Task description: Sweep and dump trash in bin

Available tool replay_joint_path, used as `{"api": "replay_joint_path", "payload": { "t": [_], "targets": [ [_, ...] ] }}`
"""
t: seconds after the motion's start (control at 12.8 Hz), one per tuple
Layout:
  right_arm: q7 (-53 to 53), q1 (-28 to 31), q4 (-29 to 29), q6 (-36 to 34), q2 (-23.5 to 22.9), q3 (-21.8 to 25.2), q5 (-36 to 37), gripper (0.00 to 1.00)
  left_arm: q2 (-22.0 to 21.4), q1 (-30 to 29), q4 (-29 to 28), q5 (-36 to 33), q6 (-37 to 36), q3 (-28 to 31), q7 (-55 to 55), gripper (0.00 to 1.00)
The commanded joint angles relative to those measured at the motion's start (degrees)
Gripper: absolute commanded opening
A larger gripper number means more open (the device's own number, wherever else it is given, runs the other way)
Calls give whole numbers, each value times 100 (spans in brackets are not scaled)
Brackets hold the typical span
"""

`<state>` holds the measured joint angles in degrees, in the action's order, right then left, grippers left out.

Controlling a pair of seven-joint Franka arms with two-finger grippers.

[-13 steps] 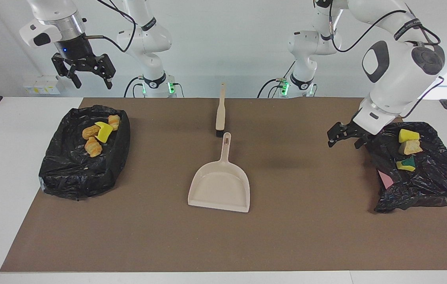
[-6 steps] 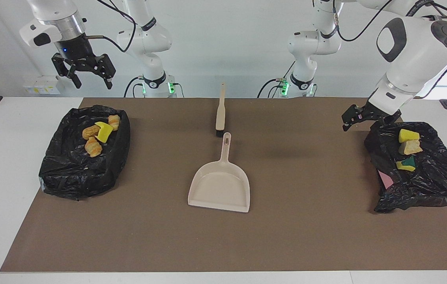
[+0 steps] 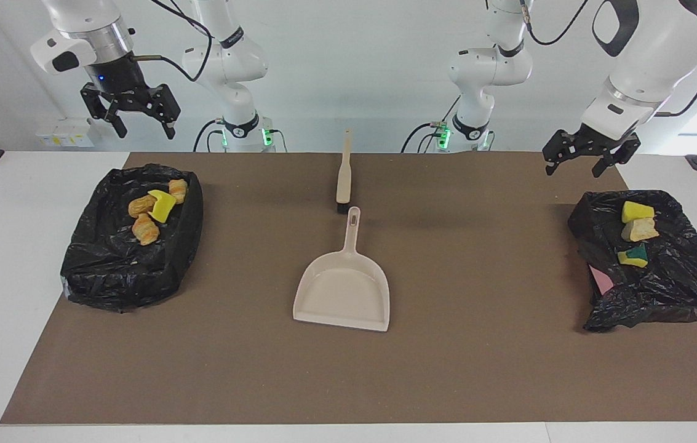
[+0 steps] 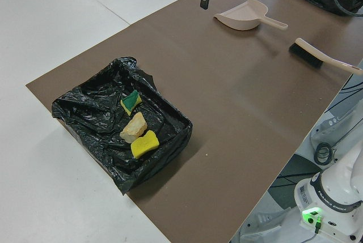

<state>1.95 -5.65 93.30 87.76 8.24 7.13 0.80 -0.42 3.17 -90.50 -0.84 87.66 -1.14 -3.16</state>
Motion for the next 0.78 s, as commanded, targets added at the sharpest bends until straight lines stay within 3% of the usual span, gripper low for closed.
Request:
{"api": "replay_joint_path", "payload": {
  "t": [0.0,0.7],
  "targets": [
    [-20,12,92,-4,90,8,-54,100,-160,-9,-231,-83,-21,-9,-18,100],
    [-20,20,92,-4,90,17,-54,100,-72,-9,-11,-12,-91,-1,-62,100]
  ]
}}
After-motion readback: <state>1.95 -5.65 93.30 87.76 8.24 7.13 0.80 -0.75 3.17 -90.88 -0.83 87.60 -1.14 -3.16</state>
